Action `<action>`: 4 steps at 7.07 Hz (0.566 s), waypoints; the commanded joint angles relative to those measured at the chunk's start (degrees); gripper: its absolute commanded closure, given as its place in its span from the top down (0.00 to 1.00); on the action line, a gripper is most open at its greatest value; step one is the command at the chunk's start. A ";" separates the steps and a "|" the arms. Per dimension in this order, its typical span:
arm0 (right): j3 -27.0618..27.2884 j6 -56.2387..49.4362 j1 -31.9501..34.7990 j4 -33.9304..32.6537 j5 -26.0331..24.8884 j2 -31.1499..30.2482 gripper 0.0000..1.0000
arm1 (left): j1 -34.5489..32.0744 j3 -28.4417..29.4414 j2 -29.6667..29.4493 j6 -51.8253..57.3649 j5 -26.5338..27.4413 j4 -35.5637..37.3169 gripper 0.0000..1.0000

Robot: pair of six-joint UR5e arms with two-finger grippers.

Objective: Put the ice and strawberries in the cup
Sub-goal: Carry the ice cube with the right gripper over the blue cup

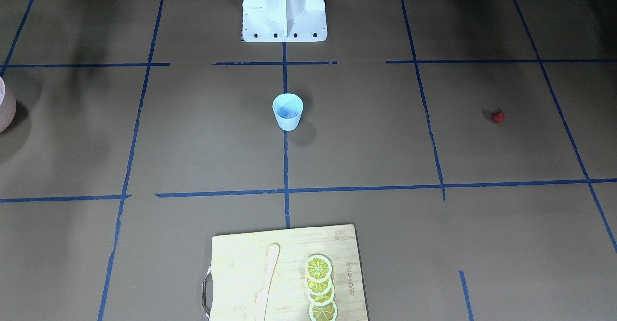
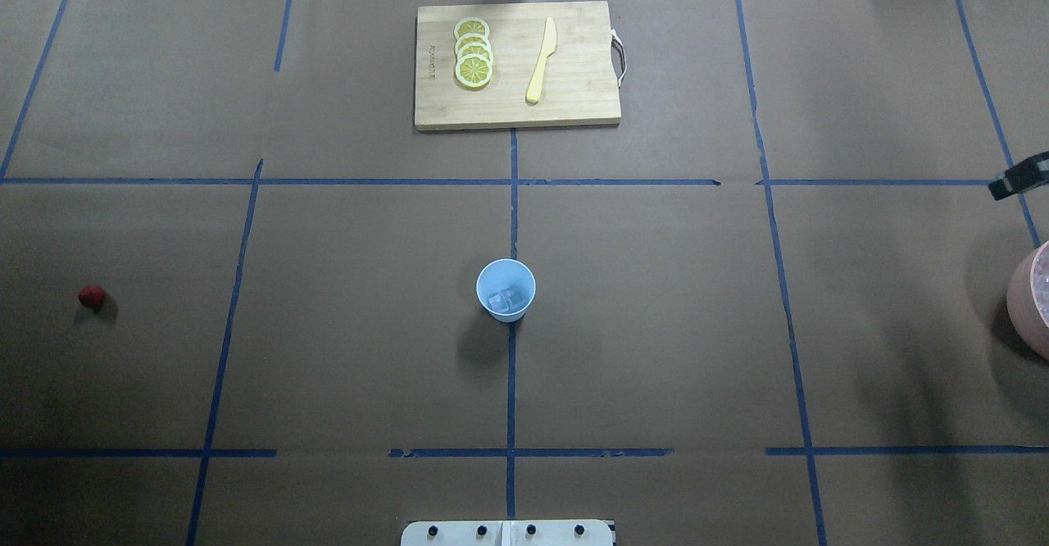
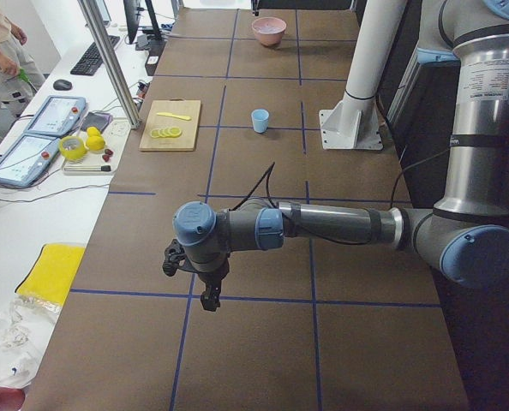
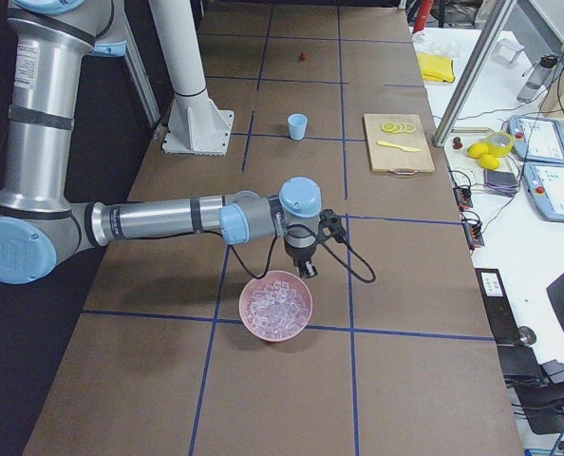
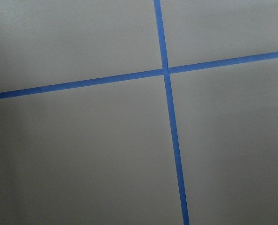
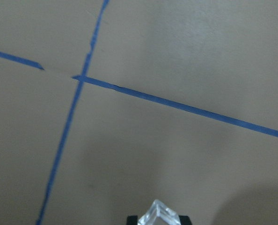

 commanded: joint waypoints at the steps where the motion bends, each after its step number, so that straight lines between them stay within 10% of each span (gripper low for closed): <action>1: 1.52 19.23 -12.09 -0.24 -6.01 8.25 0.01 | 0.00 -0.01 -0.01 0.00 -0.64 -0.07 1.00; 4: -0.21 39.03 -32.40 -9.33 -21.12 24.47 0.02 | 0.00 -0.01 -0.01 0.00 -0.64 -0.07 1.00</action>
